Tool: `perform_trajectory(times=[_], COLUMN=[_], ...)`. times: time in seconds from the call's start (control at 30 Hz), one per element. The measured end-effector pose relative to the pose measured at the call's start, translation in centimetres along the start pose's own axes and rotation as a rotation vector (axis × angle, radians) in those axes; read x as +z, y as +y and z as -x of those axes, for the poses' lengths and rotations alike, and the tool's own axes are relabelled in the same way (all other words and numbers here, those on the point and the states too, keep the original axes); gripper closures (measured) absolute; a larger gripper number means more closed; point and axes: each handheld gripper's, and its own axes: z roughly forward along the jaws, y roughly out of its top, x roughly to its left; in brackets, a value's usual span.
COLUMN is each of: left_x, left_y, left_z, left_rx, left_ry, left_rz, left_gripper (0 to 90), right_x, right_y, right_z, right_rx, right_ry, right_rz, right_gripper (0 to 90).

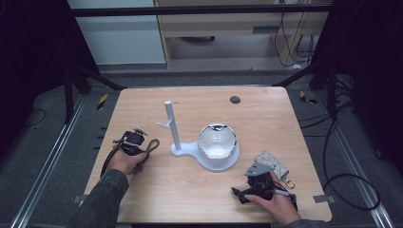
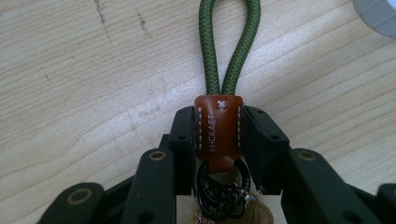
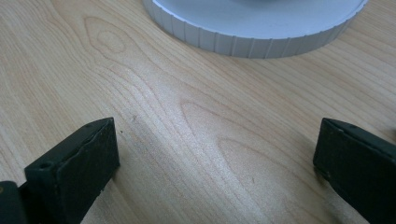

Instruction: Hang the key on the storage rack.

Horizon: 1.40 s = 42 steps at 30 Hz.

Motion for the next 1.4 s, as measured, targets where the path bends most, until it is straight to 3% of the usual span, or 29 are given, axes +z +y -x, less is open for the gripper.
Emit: perform_trajectory(times=[0.33,0.8,0.9,1.4], left_x=[-0.8,-5.2,-6.1,-10.1], left_y=[-0.4,-3.5,-4.0,-5.5], left_z=[0.2,1.9,2.1,3.9], left_rx=[0.035,0.096,0.100,0.146], left_ry=[0.001,-0.041,-0.032,-0.046], left_rz=[0.034,0.251,0.302,0.485], left_gripper=[65.8,65.9,65.9,66.1], right_x=[0.0,0.0,0.0,0.0], right_y=[0.0,0.0,0.0,0.0], right_z=[0.0,0.0,0.0,0.0], right_rx=[0.000,-0.001,-0.001,-0.002], right_ry=[0.000,0.001,0.000,0.001], right_rz=[0.000,0.000,0.000,0.000], right_gripper=[0.3,0.3,0.2,0.2])
